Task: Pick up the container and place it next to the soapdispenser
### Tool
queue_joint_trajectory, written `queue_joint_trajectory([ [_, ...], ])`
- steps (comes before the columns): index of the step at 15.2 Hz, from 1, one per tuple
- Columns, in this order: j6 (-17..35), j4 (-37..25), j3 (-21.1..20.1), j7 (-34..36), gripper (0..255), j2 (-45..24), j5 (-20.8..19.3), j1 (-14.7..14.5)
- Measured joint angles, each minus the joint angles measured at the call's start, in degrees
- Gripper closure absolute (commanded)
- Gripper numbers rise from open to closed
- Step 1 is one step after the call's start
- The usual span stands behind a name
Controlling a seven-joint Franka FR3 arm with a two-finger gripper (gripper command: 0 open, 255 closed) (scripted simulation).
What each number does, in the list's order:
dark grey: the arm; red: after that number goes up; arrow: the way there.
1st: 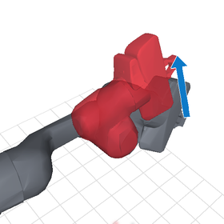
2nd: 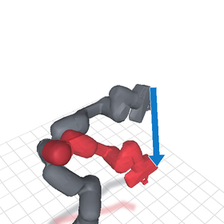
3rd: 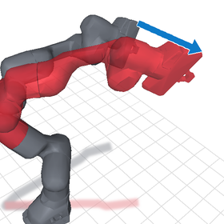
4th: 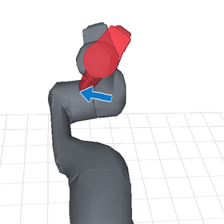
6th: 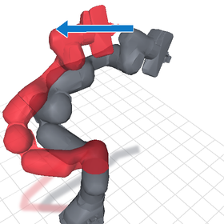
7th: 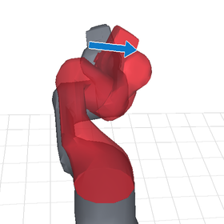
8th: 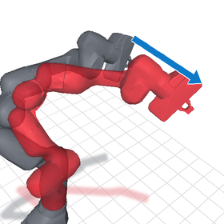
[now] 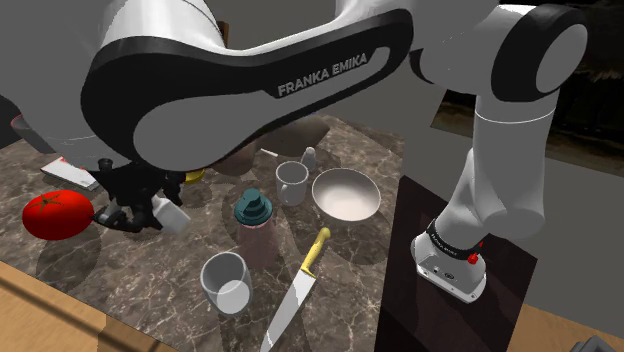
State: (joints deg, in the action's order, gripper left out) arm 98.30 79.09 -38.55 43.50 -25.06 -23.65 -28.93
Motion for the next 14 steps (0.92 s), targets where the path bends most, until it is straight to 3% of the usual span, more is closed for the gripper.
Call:
queue_joint_trajectory([
  [14,9.9,9.6,0.7,2.4,255,-1.0,-1.4,1.3],
])
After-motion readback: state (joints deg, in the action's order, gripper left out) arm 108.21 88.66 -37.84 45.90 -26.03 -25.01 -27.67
